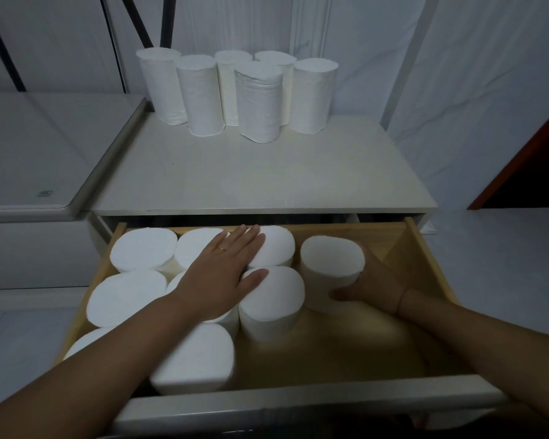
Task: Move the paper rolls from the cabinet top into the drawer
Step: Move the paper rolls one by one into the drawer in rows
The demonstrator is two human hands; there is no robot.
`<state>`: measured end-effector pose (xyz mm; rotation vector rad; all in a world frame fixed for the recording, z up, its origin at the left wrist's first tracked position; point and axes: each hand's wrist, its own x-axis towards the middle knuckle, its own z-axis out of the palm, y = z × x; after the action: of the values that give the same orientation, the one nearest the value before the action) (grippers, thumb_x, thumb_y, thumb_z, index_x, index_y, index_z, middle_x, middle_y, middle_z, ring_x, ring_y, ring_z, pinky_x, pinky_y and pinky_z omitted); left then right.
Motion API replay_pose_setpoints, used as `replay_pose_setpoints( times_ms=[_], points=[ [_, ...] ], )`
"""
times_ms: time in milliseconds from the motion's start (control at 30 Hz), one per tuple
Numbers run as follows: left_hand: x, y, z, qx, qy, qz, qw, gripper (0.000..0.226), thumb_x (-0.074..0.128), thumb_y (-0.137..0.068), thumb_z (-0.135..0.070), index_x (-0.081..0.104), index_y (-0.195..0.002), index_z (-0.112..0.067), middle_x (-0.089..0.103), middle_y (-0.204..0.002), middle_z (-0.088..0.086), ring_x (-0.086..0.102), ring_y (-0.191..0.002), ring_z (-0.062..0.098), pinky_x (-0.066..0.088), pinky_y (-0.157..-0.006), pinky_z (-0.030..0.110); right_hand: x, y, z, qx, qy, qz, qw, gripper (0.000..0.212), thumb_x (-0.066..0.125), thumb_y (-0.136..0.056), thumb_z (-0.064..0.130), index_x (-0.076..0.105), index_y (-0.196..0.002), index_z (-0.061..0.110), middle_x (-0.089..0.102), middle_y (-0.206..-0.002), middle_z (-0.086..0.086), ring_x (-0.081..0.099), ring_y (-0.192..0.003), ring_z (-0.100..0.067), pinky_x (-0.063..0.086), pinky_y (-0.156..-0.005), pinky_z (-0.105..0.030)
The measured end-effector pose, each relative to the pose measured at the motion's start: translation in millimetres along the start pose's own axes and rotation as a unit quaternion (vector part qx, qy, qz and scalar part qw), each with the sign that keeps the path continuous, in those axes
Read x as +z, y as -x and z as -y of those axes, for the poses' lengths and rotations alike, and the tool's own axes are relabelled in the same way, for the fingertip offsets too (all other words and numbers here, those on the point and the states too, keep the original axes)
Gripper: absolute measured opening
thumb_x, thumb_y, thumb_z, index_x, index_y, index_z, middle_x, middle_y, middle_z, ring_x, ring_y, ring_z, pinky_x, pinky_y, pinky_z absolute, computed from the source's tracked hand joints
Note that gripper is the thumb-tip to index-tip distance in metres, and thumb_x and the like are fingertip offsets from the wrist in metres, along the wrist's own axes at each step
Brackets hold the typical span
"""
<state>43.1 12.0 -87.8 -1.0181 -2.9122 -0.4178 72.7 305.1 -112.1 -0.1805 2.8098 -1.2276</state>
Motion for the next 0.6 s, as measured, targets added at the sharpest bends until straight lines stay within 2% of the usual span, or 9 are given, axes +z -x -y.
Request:
replay_pose_setpoints(
  times_ms=[67, 233, 300, 367, 400, 467, 533, 600],
  points=[
    [0.3, -0.1, -0.1, 0.000, -0.001, 0.002, 1.000, 0.066, 0.017, -0.092, -0.059, 0.012, -0.150, -0.027, 0.004, -0.157, -0.010, -0.003, -0.145, 0.006, -0.009, -0.114, 0.023, 1.9, 2.0, -4.0, 0.002, 0.015, 0.000, 1.000, 0.098, 0.087, -0.053, 0.030, 0.033, -0.134, 0.020, 0.043, -0.127, 0.009, 0.041, -0.120, -0.008, 0.031, -0.083, 0.001],
    [-0.2, 0.3, 0.0, -0.004, 0.004, 0.008, 1.000, 0.067, 0.015, -0.091, -0.060, 0.010, -0.150, -0.029, 0.002, -0.157, -0.011, -0.005, -0.144, 0.004, -0.007, -0.116, 0.024, -1.6, 6.5, -2.9, 0.032, 0.004, 0.020, 0.999, 0.104, 0.088, -0.056, 0.019, 0.023, -0.138, 0.015, 0.040, -0.133, 0.000, 0.038, -0.121, -0.010, 0.033, -0.096, -0.018],
    [-0.8, 0.4, -0.3, -0.004, 0.000, 0.010, 1.000, 0.068, 0.013, -0.090, -0.060, 0.009, -0.150, -0.029, 0.001, -0.158, -0.011, -0.005, -0.145, 0.005, -0.006, -0.117, 0.026, -8.4, 8.0, -1.6, 0.042, 0.004, 0.067, 0.997, 0.105, 0.086, -0.058, 0.013, 0.018, -0.138, 0.017, 0.037, -0.133, 0.000, 0.036, -0.121, -0.009, 0.035, -0.094, -0.015],
    [-1.4, 0.1, -1.1, -0.005, -0.001, 0.011, 1.000, 0.069, 0.012, -0.089, -0.061, 0.009, -0.150, -0.028, 0.001, -0.158, -0.011, -0.005, -0.145, 0.005, -0.006, -0.117, 0.026, -20.9, 8.1, 0.8, 0.055, -0.018, 0.126, 0.990, 0.104, 0.086, -0.060, 0.013, 0.017, -0.136, 0.025, 0.035, -0.131, 0.006, 0.036, -0.121, -0.008, 0.040, -0.086, -0.007],
    [-1.8, 0.2, -1.6, -0.006, -0.002, 0.011, 1.000, 0.069, 0.011, -0.089, -0.061, 0.009, -0.150, -0.028, 0.001, -0.158, -0.011, -0.005, -0.145, 0.006, -0.006, -0.117, 0.026, -28.0, 7.9, 2.8, 0.070, -0.050, 0.146, 0.986, 0.101, 0.086, -0.060, 0.017, 0.019, -0.135, 0.030, 0.038, -0.130, 0.009, 0.039, -0.120, -0.009, 0.044, -0.084, -0.008],
    [-2.7, 0.4, -1.8, -0.006, -0.003, 0.012, 1.000, 0.069, 0.012, -0.089, -0.061, 0.009, -0.150, -0.028, 0.001, -0.158, -0.010, -0.004, -0.145, 0.006, -0.005, -0.117, 0.027, -39.6, 5.3, 10.4, 0.113, -0.128, 0.159, 0.973, 0.091, 0.081, -0.061, 0.036, 0.027, -0.134, 0.037, 0.044, -0.127, 0.010, 0.047, -0.116, -0.015, 0.052, -0.087, -0.024],
    [-3.1, 0.6, -2.1, -0.004, -0.001, 0.010, 1.000, 0.069, 0.013, -0.089, -0.060, 0.011, -0.150, -0.027, 0.003, -0.158, -0.009, -0.003, -0.145, 0.007, -0.006, -0.117, 0.026, -44.5, -1.6, 17.9, 0.157, -0.161, 0.147, 0.963, 0.077, 0.069, -0.063, 0.054, 0.033, -0.131, 0.042, 0.046, -0.123, 0.011, 0.050, -0.111, -0.018, 0.055, -0.087, -0.037],
    [-3.8, 0.6, -1.7, -0.003, 0.000, 0.007, 1.000, 0.068, 0.015, -0.090, -0.059, 0.013, -0.150, -0.026, 0.005, -0.158, -0.009, -0.002, -0.145, 0.007, -0.006, -0.116, 0.025, -42.5, -11.0, 23.8, 0.180, -0.145, 0.143, 0.962, 0.065, 0.058, -0.071, 0.061, 0.038, -0.129, 0.044, 0.046, -0.122, 0.010, 0.050, -0.108, -0.017, 0.056, -0.083, -0.037]
  ],
)
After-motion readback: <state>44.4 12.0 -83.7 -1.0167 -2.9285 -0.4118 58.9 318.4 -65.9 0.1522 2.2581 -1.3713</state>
